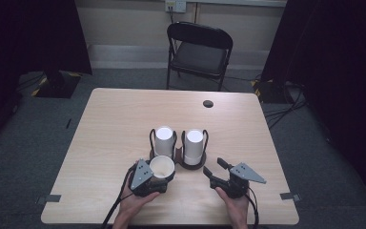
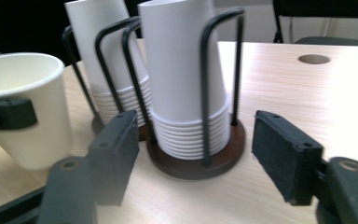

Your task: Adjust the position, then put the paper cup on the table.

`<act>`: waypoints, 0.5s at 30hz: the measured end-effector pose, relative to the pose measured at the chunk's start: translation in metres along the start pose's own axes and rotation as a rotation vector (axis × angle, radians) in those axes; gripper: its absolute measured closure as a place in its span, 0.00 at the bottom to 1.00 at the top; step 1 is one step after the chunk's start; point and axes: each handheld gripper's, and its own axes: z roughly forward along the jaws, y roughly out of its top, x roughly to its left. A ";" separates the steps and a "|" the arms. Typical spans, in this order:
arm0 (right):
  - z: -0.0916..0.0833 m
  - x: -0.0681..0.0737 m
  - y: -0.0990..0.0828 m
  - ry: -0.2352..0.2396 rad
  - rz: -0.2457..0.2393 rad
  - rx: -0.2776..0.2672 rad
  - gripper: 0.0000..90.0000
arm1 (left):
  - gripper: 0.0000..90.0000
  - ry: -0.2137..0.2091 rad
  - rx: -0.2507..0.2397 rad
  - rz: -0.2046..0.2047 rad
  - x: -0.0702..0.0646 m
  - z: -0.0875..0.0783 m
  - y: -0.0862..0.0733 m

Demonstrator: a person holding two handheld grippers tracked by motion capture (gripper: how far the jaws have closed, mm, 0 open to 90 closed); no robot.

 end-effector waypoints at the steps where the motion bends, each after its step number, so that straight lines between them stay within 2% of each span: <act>1: -0.001 -0.001 -0.002 -0.010 0.004 0.002 0.33 | 0.28 0.014 -0.001 -0.001 0.003 -0.001 0.000; 8: -0.003 -0.009 -0.012 -0.087 -0.001 -0.018 0.28 | 0.28 0.074 -0.009 -0.012 0.025 -0.013 0.002; 11: -0.003 -0.011 -0.016 -0.097 0.005 -0.010 0.24 | 0.28 0.100 -0.023 -0.043 0.036 -0.017 0.001; 12: -0.003 -0.011 -0.017 -0.103 0.000 -0.014 0.21 | 0.28 0.117 -0.025 -0.047 0.041 -0.017 0.001; 15: -0.003 -0.011 -0.017 -0.116 -0.019 -0.032 0.20 | 0.28 0.146 -0.033 -0.072 0.051 -0.018 0.001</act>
